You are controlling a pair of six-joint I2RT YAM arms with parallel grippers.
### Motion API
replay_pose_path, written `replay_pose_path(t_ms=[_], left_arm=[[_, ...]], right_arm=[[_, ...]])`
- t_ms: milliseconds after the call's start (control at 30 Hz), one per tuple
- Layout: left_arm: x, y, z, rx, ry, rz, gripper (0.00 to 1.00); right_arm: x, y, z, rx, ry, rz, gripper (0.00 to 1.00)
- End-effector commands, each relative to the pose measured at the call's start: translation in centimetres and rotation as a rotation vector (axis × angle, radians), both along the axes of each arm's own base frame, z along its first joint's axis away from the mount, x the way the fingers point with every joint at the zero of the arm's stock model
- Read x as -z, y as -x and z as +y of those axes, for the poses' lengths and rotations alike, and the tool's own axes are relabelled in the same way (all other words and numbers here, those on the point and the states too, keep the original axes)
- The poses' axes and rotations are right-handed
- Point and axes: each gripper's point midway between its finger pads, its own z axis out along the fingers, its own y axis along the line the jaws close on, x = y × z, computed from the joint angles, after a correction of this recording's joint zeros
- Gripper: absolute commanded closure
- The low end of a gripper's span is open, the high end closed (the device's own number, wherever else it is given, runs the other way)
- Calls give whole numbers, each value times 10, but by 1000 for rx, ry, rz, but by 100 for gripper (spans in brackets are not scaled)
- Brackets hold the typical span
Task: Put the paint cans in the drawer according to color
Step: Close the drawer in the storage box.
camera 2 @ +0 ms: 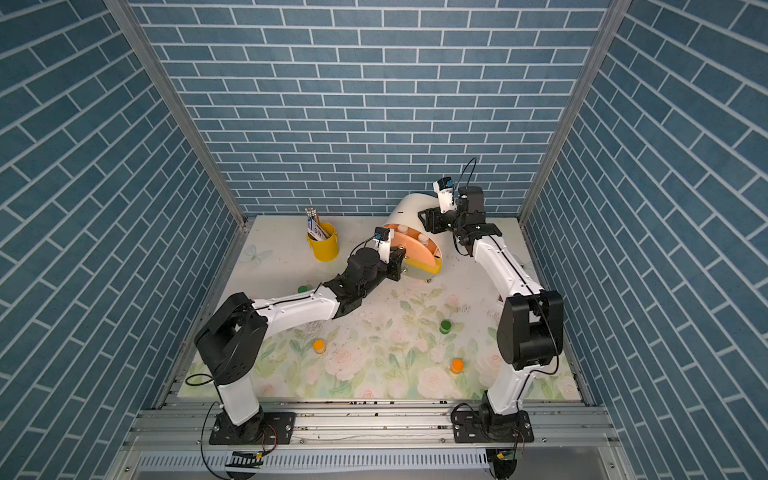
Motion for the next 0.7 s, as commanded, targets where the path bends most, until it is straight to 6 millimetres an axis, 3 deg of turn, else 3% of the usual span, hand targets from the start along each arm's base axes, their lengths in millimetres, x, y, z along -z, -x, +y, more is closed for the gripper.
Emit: replay_pose_path(t_ms=[0,667], left_arm=[[-15,-9,-9,17,52,-31,75],[-13,-27,-22,12,67,-38,71]], right_arm=[[8,-2,2,-25,28,14,36],[15,1,3,-38,34,34,36]])
